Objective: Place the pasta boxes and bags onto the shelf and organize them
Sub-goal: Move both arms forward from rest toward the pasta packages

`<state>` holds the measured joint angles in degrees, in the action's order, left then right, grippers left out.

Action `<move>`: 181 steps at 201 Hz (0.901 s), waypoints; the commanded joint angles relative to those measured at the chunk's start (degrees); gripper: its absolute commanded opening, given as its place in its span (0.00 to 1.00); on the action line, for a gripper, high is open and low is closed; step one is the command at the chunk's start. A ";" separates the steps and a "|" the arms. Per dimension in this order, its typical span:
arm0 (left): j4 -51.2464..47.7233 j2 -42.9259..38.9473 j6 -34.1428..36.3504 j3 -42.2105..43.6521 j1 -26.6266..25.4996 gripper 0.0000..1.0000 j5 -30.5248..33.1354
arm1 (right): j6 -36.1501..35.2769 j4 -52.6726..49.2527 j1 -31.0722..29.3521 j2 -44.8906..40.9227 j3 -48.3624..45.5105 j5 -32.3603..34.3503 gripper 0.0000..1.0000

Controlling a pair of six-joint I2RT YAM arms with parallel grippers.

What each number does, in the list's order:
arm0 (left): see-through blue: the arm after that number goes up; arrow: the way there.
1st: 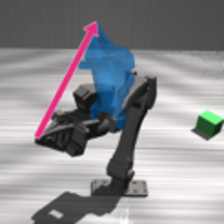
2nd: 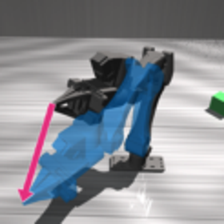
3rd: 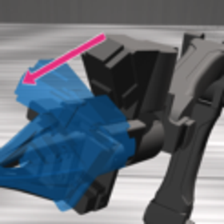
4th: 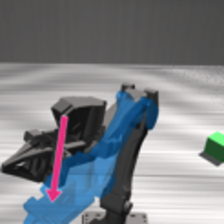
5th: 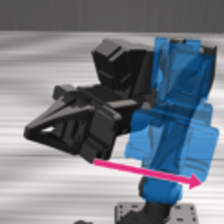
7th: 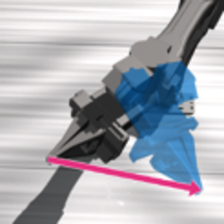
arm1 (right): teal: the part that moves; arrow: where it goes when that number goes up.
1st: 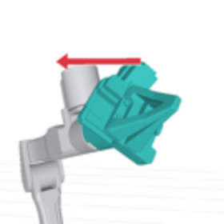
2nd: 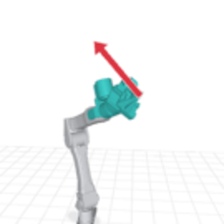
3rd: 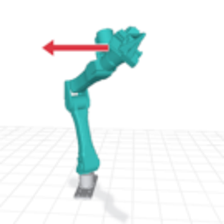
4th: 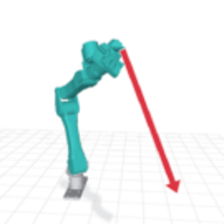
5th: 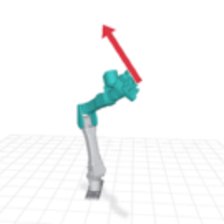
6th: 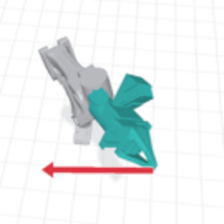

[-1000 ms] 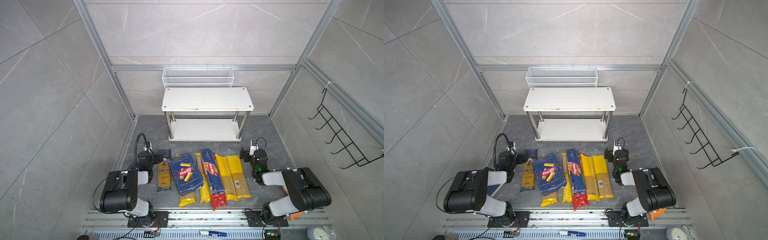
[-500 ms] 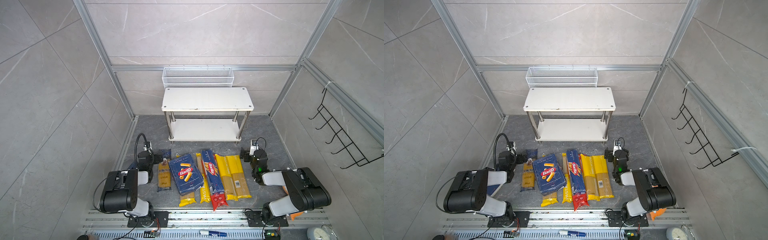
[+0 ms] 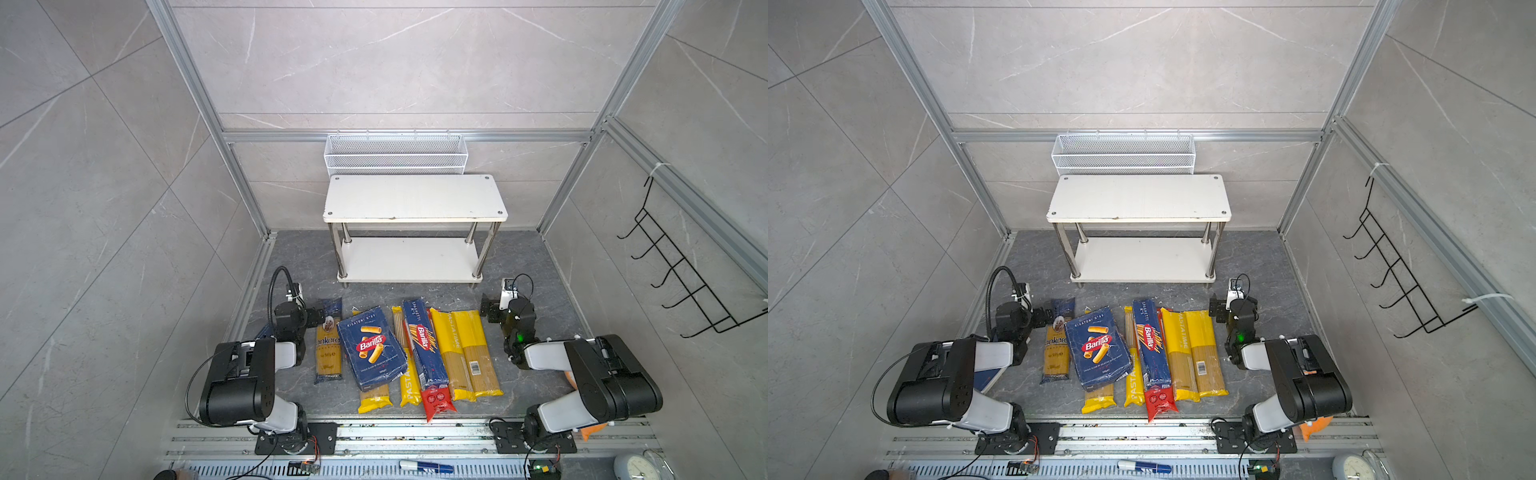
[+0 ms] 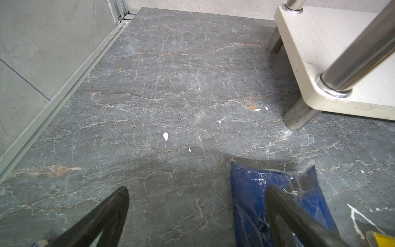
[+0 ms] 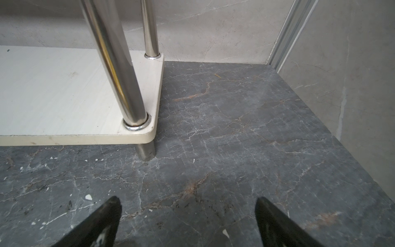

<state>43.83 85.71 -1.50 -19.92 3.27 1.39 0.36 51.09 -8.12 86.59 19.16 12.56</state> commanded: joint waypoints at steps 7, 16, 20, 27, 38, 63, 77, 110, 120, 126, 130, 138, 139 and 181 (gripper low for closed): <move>2.83 0.23 1.23 -1.59 0.30 1.00 -0.51 | -0.59 0.65 -0.31 -0.36 0.89 0.13 1.00; 3.15 0.08 1.41 -1.45 0.26 0.99 -0.34 | -0.43 -1.74 -0.53 -1.84 1.33 0.82 1.00; 3.06 -0.04 1.72 -1.51 0.28 0.98 -0.65 | -0.26 -2.72 -0.56 -2.48 1.40 1.44 1.00; 1.20 -0.67 2.11 -2.34 0.29 0.98 -1.63 | -0.07 -3.71 -0.85 -3.44 1.80 3.47 1.00; -1.87 -2.55 2.20 -3.71 0.00 0.98 -1.22 | 1.33 -14.44 -1.63 -6.44 5.63 7.33 1.00; -14.50 -7.28 2.22 -8.47 -1.51 0.98 2.50 | 6.44 -36.29 -2.47 -9.07 15.47 7.75 1.00; -22.43 -9.92 -1.22 -11.82 -3.02 0.98 10.17 | 9.29 -43.79 -5.07 -11.35 17.16 11.77 0.99; -34.78 -17.05 -7.17 -15.05 -8.88 0.98 21.23 | 16.60 -58.13 -13.54 -20.10 19.15 20.92 1.00; -39.20 -19.00 -9.47 -16.24 -11.08 0.98 24.08 | 20.07 -64.57 -15.05 -21.45 21.48 20.25 1.00; -42.51 -20.50 -11.54 -16.98 -12.38 0.98 25.07 | 21.47 -67.80 -15.84 -21.71 22.98 19.50 1.00; -44.24 -21.49 -12.38 -17.35 -13.31 0.98 25.34 | 22.58 -70.03 -16.27 -21.68 24.06 19.04 0.99; -47.28 -23.64 -14.00 -17.60 -15.70 0.98 26.69 | 24.15 -73.54 -16.85 -21.41 25.68 17.27 1.00; -47.62 -23.92 -14.33 -17.61 -15.99 0.98 27.15 | 24.20 -73.79 -16.93 -21.34 25.80 16.95 1.00; -64.25 -35.36 -27.80 -17.75 -29.72 0.97 29.55 | 27.38 -80.69 -22.66 -21.45 28.29 6.46 0.99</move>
<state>-6.83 55.88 -18.70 -36.21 -20.49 26.37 23.09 -19.79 -27.92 65.84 46.15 25.30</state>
